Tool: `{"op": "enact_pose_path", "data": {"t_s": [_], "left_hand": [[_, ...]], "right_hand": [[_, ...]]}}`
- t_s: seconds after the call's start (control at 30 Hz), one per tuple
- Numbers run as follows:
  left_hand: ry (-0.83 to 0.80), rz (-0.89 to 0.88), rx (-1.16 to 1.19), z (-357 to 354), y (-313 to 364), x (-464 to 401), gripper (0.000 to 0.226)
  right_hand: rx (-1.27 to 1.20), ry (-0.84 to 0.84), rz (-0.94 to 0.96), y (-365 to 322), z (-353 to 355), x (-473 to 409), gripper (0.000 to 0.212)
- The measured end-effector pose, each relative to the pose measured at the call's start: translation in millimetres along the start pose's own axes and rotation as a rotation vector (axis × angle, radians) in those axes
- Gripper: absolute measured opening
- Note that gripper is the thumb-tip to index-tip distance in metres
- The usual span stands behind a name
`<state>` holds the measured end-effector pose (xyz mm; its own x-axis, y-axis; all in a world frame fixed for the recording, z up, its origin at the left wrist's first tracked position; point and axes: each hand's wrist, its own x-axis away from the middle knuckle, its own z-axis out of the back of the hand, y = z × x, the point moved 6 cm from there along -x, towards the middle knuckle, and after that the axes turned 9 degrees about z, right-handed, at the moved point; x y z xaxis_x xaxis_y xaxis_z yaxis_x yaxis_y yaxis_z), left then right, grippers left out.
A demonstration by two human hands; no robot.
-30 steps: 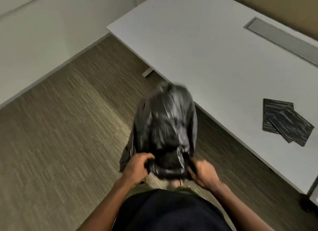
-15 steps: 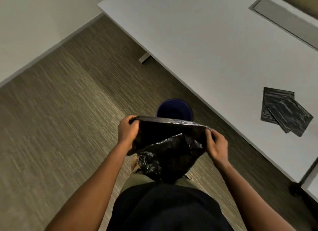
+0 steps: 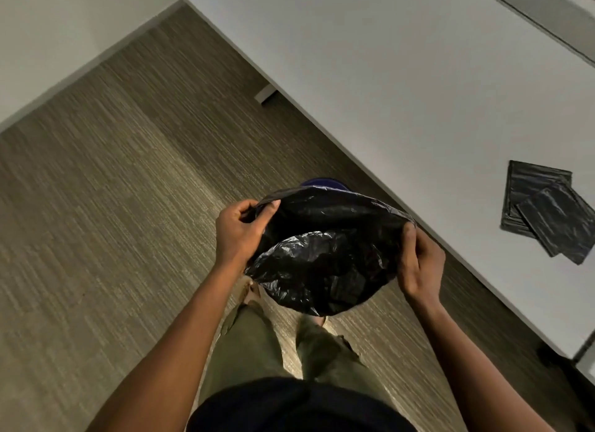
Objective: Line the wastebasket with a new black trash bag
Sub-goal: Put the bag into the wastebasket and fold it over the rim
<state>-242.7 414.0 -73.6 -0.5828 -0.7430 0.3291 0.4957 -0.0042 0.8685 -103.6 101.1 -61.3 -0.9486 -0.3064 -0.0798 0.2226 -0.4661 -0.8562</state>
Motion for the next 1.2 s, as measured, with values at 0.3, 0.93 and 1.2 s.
{"op": "enact_pose_path", "data": {"t_s": [0.3, 0.93, 1.2], "left_hand": [[-0.004, -0.165, 0.155, -21.6, -13.3, -22.4, 0.050], [-0.160, -0.007, -0.355, -121.2, -225.7, -170.0, 0.059], [-0.210, -0.048, -0.616, -165.4, -279.1, -232.0, 0.052]], "right_hand": [[0.029, 0.091, 0.225, -4.7, -26.5, 1.4, 0.040], [0.258, -0.165, -0.282, 215.4, -192.8, 19.1, 0.046], [0.438, -0.022, -0.487, 301.7, -224.2, -15.9, 0.032]]}}
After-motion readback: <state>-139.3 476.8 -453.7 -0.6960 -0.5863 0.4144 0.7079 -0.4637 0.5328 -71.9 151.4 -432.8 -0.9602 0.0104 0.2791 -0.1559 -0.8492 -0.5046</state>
